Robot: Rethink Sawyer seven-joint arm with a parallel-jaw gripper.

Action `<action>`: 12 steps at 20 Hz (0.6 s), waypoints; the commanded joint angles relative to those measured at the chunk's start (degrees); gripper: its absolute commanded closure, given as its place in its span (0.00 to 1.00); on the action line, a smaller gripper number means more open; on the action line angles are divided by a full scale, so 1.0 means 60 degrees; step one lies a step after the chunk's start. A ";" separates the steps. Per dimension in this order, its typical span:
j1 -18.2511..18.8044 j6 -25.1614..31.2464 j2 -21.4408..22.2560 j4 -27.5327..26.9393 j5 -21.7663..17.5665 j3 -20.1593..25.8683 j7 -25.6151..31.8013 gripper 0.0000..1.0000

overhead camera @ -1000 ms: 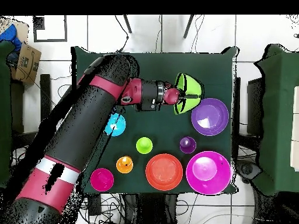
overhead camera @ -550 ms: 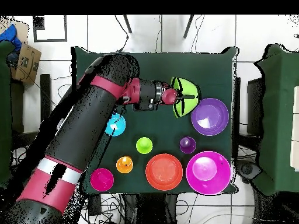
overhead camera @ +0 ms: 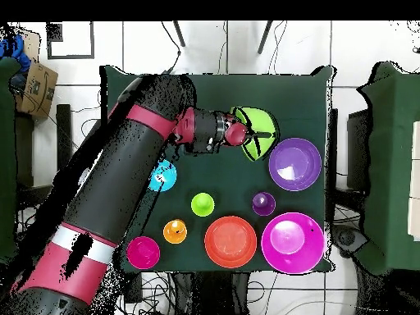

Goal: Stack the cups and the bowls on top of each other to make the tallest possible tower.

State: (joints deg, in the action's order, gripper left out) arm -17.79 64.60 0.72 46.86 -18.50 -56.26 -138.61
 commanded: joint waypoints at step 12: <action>0.1031 -0.1600 -0.0386 -0.0425 0.0756 0.2028 -0.0805 0.00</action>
State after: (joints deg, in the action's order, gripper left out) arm -14.17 59.35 0.72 46.85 -17.13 -54.07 -138.61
